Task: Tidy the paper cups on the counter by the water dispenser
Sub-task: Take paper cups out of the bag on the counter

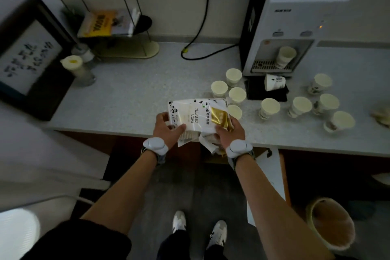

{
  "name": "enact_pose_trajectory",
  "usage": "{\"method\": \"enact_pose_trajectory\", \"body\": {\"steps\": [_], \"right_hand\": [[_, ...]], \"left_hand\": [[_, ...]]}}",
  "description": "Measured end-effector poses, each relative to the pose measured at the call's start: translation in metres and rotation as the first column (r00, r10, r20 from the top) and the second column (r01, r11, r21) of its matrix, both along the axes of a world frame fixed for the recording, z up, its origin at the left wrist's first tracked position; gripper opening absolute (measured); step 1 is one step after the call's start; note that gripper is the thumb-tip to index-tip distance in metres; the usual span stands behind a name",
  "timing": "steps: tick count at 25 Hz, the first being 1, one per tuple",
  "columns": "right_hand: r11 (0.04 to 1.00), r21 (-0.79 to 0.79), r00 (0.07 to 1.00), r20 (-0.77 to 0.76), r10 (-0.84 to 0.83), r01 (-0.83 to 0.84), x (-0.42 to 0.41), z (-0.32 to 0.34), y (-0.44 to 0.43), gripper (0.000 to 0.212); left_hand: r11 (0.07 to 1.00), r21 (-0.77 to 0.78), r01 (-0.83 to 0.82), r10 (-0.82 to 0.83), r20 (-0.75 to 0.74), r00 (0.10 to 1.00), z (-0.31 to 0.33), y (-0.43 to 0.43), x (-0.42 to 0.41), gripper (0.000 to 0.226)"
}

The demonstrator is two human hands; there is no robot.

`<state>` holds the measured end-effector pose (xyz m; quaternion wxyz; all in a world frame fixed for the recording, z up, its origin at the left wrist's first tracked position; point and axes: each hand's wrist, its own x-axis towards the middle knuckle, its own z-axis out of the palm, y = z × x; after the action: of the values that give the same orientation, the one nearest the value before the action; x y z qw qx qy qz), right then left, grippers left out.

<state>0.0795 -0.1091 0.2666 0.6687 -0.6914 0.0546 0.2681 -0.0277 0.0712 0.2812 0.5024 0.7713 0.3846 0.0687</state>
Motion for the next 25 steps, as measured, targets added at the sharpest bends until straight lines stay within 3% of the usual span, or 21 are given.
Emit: {"method": "enact_pose_trajectory", "body": {"steps": [5,9,14,25], "right_hand": [[0.999,0.055,0.998,-0.060,0.007,-0.003,0.019,-0.015,0.037,0.045],[0.997,-0.053,0.999,-0.025,0.048,-0.049,0.029,-0.029,0.061,0.054],[0.973,-0.207,0.994,0.033,0.107,-0.098,0.035,-0.043,0.079,0.050],[0.934,-0.337,0.984,0.080,0.157,-0.122,0.035,-0.061,0.085,0.051]], "left_hand": [[0.998,0.045,0.034,-0.034,-0.012,0.999,-0.011,0.047,0.027,0.075],[0.997,0.043,0.059,-0.058,-0.029,0.998,-0.031,0.075,0.040,0.073],[0.998,0.012,0.069,-0.069,-0.038,0.997,-0.053,0.092,0.051,0.075],[0.990,-0.066,0.123,-0.128,-0.076,0.989,-0.074,0.099,0.047,0.081]]}}
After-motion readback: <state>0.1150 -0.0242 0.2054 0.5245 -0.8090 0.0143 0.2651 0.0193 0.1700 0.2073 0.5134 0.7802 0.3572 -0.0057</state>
